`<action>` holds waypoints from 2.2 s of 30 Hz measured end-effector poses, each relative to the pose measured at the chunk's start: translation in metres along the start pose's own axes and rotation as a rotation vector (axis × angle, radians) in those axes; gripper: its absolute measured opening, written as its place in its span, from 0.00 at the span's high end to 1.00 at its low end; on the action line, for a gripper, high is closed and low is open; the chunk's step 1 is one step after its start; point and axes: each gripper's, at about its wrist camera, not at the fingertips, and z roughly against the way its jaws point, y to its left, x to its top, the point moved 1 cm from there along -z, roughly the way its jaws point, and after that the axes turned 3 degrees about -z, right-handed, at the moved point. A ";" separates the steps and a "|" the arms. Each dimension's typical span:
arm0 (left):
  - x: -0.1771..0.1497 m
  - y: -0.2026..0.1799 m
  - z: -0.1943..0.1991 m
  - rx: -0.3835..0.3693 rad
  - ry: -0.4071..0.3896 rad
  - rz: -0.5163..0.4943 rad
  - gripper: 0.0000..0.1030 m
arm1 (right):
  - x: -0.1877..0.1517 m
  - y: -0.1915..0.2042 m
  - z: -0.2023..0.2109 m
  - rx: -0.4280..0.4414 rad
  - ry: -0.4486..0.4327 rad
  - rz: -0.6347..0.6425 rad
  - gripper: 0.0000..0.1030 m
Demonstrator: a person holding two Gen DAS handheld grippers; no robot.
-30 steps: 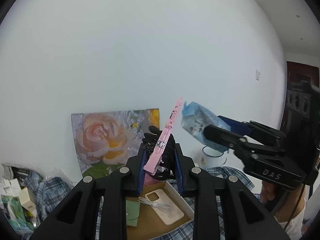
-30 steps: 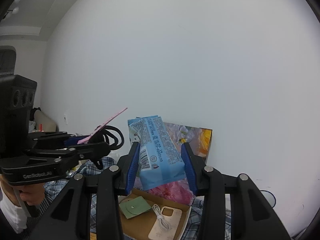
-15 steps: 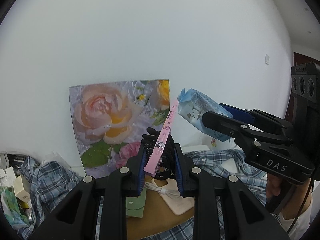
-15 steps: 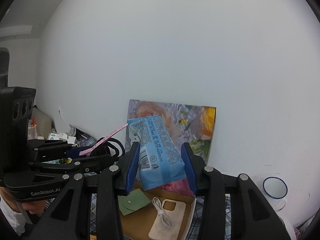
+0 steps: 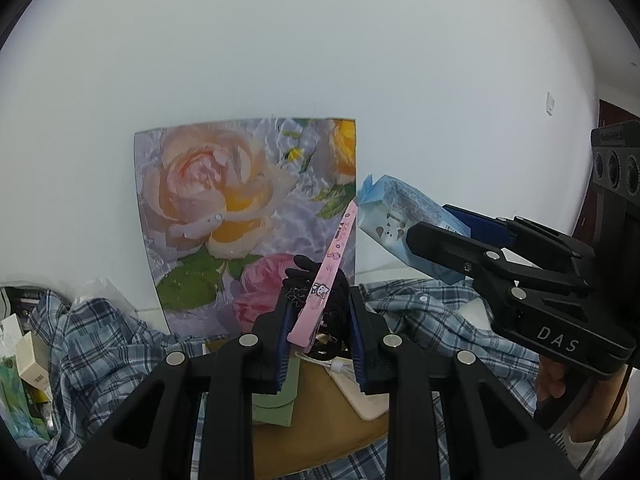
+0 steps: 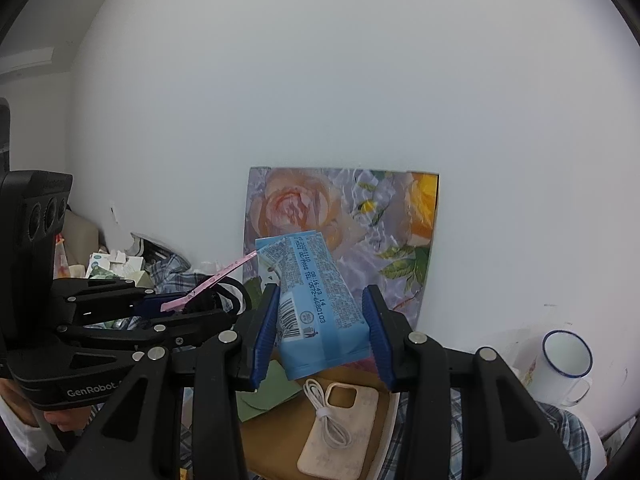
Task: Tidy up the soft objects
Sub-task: 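Lower the strap into the box with left tool while right lowers the case, then open both tools to release strap and case into the box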
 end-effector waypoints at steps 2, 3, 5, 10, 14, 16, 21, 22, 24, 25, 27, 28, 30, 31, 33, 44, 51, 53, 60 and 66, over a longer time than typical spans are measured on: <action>-0.002 0.002 -0.005 0.003 0.012 0.003 0.74 | -0.004 -0.001 -0.004 0.001 0.014 -0.005 0.60; -0.003 0.003 -0.007 0.004 0.019 0.005 0.74 | -0.006 -0.002 -0.007 0.001 0.022 -0.007 0.60; -0.005 0.005 -0.011 0.007 0.030 0.009 0.74 | -0.009 -0.003 -0.013 -0.001 0.036 -0.010 0.60; -0.010 0.007 -0.022 0.007 0.059 0.013 0.74 | -0.017 -0.008 -0.024 -0.004 0.066 -0.024 0.60; -0.016 0.008 -0.034 0.004 0.093 0.020 0.74 | -0.024 -0.012 -0.032 -0.004 0.093 -0.038 0.60; -0.019 0.010 -0.039 0.006 0.107 0.018 0.74 | -0.027 -0.014 -0.037 -0.007 0.108 -0.040 0.60; -0.026 0.011 -0.052 0.010 0.144 0.016 0.74 | -0.037 -0.018 -0.049 -0.005 0.150 -0.058 0.60; -0.027 0.011 -0.055 0.010 0.151 0.016 0.74 | -0.039 -0.019 -0.052 0.001 0.158 -0.066 0.60; -0.030 0.012 -0.059 0.008 0.166 0.017 0.74 | -0.043 -0.019 -0.057 0.001 0.174 -0.066 0.60; -0.031 0.012 -0.062 0.008 0.173 0.018 0.74 | -0.046 -0.019 -0.060 -0.001 0.182 -0.064 0.60; -0.035 0.013 -0.067 0.007 0.187 0.021 0.74 | -0.051 -0.020 -0.065 -0.001 0.198 -0.067 0.60; -0.036 0.013 -0.069 0.008 0.193 0.022 0.74 | -0.053 -0.021 -0.068 -0.002 0.205 -0.069 0.60; -0.039 0.013 -0.074 0.008 0.209 0.023 0.74 | -0.057 -0.023 -0.072 -0.004 0.222 -0.073 0.60; -0.041 0.013 -0.077 0.008 0.216 0.024 0.74 | -0.060 -0.024 -0.075 -0.005 0.230 -0.077 0.60; -0.045 0.014 -0.082 0.003 0.234 0.029 0.74 | -0.064 -0.027 -0.079 -0.006 0.247 -0.082 0.60; -0.062 0.015 -0.105 -0.014 0.309 0.040 0.74 | -0.084 -0.032 -0.098 -0.014 0.322 -0.088 0.60; -0.074 0.014 -0.118 -0.015 0.354 0.041 0.74 | -0.101 -0.029 -0.113 -0.007 0.397 -0.087 0.60; -0.076 0.014 -0.120 -0.016 0.362 0.043 0.74 | -0.106 -0.029 -0.117 -0.006 0.420 -0.089 0.60; -0.085 0.010 -0.129 -0.016 0.393 0.024 0.74 | -0.117 -0.034 -0.124 -0.007 0.461 -0.113 0.60; -0.089 0.011 -0.134 -0.014 0.404 0.022 0.74 | -0.120 -0.034 -0.127 -0.011 0.479 -0.111 0.60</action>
